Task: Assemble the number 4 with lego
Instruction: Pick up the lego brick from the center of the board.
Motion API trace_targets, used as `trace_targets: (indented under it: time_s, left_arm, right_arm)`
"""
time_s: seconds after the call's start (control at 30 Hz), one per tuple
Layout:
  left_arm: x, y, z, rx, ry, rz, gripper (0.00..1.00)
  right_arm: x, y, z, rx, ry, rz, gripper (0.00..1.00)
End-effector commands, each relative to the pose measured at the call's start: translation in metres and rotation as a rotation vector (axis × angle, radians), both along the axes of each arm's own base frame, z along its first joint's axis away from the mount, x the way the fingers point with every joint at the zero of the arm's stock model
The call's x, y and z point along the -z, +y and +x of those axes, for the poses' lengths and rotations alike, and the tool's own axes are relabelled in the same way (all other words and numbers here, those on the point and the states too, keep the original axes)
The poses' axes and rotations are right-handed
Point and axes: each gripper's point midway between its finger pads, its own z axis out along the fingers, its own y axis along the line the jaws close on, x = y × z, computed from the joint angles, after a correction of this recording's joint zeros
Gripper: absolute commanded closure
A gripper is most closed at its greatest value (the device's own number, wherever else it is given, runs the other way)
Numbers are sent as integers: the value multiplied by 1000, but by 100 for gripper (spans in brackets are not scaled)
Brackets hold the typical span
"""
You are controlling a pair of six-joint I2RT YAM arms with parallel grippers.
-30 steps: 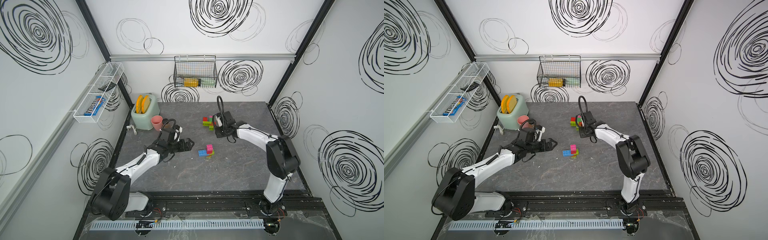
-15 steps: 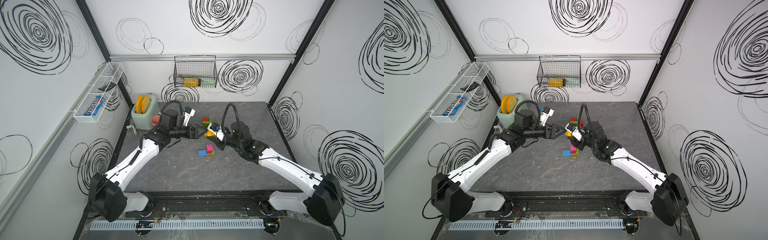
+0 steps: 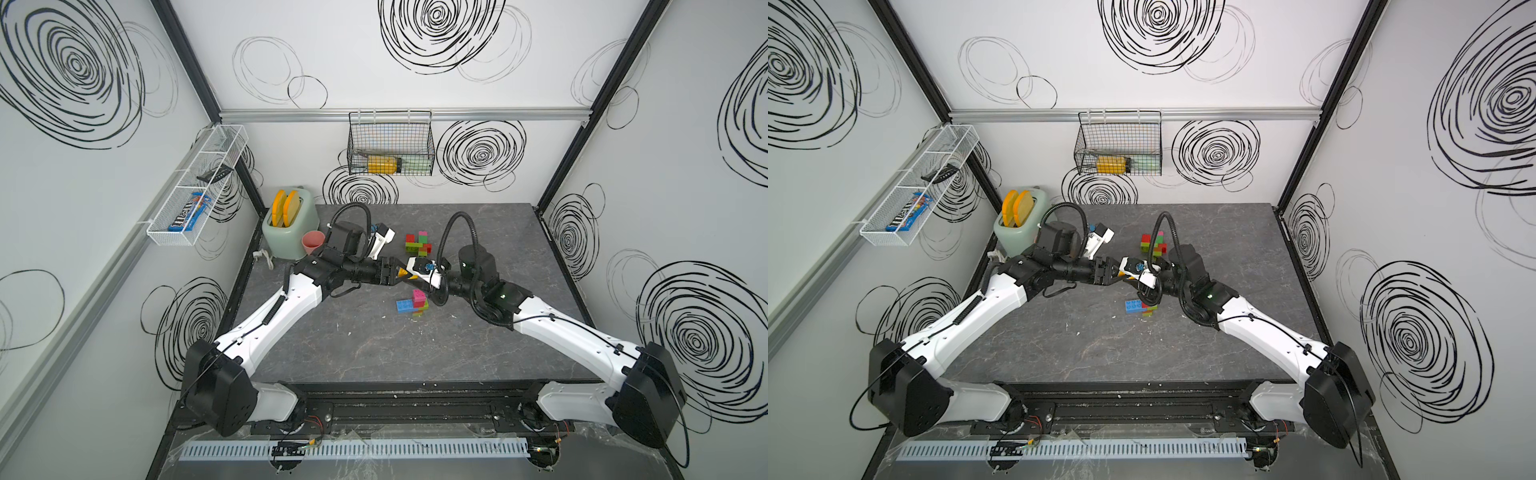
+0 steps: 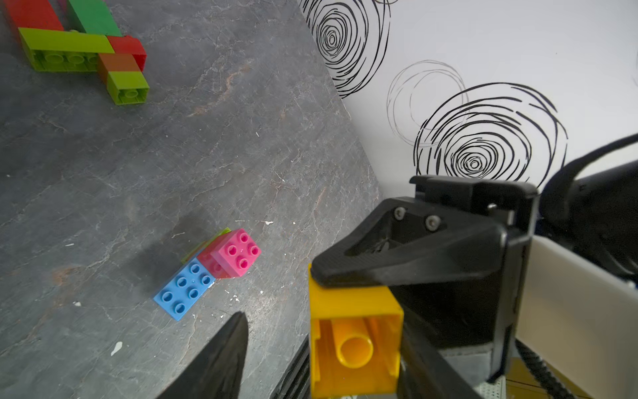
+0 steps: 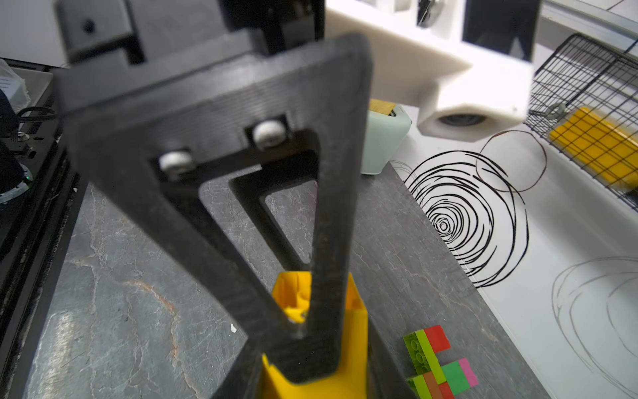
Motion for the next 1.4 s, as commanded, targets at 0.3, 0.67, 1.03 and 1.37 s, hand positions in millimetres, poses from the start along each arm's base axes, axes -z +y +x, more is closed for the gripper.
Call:
trace_targets:
  time_s: [0.3,0.67,1.03,1.37]
  left_arm:
    - [-11,-8,-4,42,-10,-61,55]
    - [-24,3,-6,43,-26,-132,90]
    - [-117,26,-48,238,65,-710,100]
    - [-126,24,-64,342,161,-865,100]
  right_arm:
    - [-21,21,2,-57,-76,41,86]
    - [-37,24,-5,-102,-52,90,71]
    - [-86,-45,-19,-212,91,350,30]
    - [-95,-19,-23,-326,74,370,28]
